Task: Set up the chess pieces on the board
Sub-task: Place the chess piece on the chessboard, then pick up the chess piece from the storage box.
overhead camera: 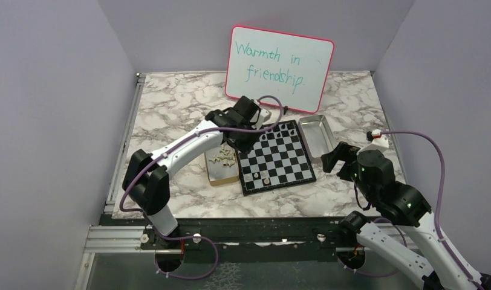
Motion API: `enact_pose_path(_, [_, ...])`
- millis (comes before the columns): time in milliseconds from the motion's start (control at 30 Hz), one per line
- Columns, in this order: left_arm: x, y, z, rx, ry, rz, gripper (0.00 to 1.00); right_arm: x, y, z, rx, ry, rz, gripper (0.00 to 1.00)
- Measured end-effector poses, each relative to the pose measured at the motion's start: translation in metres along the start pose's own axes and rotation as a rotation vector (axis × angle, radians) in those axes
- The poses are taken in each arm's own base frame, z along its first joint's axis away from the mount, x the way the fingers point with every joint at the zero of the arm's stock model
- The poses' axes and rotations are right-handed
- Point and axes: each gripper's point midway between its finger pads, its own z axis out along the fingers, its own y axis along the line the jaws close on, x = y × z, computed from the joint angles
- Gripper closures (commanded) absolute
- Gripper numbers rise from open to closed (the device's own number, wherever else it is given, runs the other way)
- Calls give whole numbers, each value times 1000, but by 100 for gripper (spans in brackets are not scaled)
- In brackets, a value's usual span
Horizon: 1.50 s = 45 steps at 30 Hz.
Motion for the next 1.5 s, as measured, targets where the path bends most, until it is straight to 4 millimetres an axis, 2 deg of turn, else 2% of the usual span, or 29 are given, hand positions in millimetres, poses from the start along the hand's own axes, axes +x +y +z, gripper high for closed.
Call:
enact_pose_path(67, [-6, 20, -9, -34, -43, -69, 55, 2, -1, 1, 2, 4, -2, 5])
enact_pose_path(167, [-6, 44, -18, -74, -88, -155, 56, 3, -1, 1, 3, 7, -3, 5])
enact_pose_path(300, [14, 66, -24, -133, -110, -233, 57, 3, -1, 1, 2, 6, -2, 5])
enact_pose_path(567, [36, 77, -15, -166, -86, -231, 60, 3, -1, 1, 2, 7, 1, 5])
enact_pose_path(1000, [49, 109, -6, -183, -74, -181, 61, 5, 1, 2, -7, 14, 3, 5])
enact_pose_path(1167, [53, 106, 6, -153, -45, -172, 62, 6, 2, 4, -4, 23, -4, 5])
enact_pose_path(1500, [53, 101, 10, -120, -48, -183, 62, 10, 2, 8, 11, 42, -11, 5])
